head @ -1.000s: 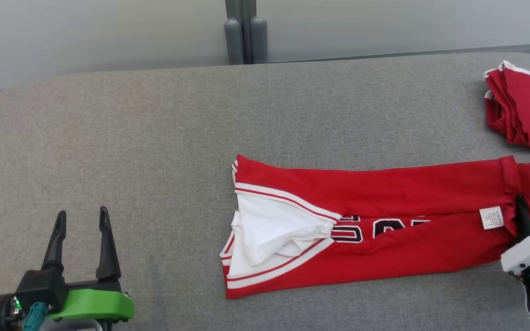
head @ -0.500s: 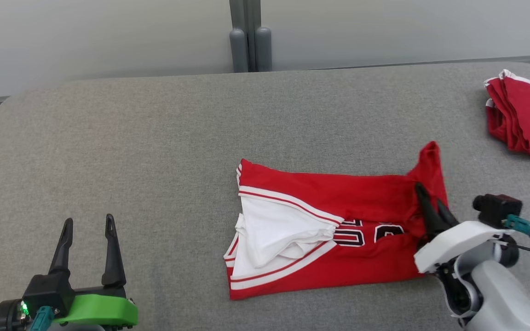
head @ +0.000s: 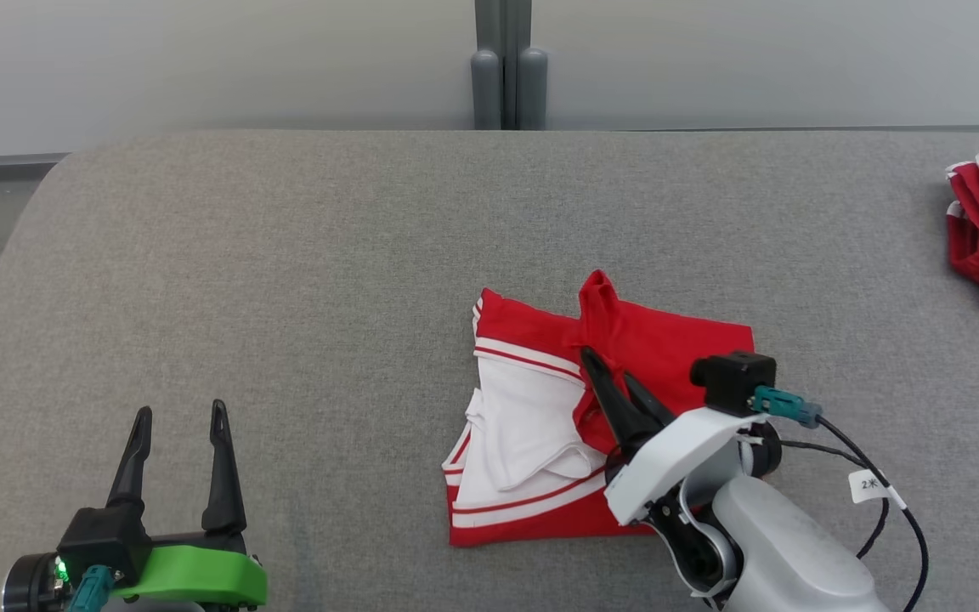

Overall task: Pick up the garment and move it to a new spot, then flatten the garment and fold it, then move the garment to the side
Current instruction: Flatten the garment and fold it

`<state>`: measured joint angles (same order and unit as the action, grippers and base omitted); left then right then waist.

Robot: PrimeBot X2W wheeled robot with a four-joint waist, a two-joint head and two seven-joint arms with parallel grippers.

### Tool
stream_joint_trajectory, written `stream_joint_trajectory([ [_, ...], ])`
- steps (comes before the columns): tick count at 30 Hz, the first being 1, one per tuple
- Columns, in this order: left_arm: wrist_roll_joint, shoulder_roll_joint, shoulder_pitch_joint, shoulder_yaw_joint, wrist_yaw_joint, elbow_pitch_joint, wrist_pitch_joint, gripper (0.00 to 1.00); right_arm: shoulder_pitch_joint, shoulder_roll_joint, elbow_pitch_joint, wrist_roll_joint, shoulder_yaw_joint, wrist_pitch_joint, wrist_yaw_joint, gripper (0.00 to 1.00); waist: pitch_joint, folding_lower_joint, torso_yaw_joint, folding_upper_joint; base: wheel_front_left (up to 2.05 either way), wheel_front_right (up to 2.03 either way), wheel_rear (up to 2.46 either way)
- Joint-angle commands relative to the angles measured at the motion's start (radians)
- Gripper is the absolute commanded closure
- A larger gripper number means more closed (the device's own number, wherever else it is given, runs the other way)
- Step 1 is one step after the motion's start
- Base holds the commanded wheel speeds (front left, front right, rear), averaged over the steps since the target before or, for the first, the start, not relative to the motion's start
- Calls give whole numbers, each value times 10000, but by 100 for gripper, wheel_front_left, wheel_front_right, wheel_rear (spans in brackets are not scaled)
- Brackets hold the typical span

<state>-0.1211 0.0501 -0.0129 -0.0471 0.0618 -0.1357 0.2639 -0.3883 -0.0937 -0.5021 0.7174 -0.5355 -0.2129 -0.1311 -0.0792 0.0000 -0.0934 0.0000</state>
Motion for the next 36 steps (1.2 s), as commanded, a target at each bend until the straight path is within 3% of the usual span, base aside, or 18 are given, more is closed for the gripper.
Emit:
stream_joint_trajectory([
  [1,-46,14,10,12,-21,-29,0,0,-154,78,-97,50,-157,-52,11,100,-58,0,-104,0,0,0,0],
  [14,-130,15,288,248,-94,-159,-1,0,-999,422,-1389,847,-1361,-361,10,100,-216,0,-452,0,0,0,0],
  [15,-133,15,290,261,-106,-171,-1,0,-1051,420,-1436,957,-1451,-394,10,84,-211,0,-443,0,0,0,0],
  [16,-138,15,298,268,-110,-185,-1,0,-1106,420,-1471,1073,-1529,-427,10,36,-203,0,-426,0,0,0,0],
  [17,-142,15,306,280,-122,-189,-1,0,-1133,422,-1471,1180,-1591,-454,10,0,-193,0,-409,0,0,0,0],
  [22,-97,15,283,318,-118,-176,-1,0,-1409,366,-1523,694,-1287,-535,10,0,-102,0,-250,0,0,0,0],
  [36,64,15,176,268,-39,-69,-1,0,548,-827,1118,-1785,2344,-519,10,0,117,0,282,0,0,0,0],
])
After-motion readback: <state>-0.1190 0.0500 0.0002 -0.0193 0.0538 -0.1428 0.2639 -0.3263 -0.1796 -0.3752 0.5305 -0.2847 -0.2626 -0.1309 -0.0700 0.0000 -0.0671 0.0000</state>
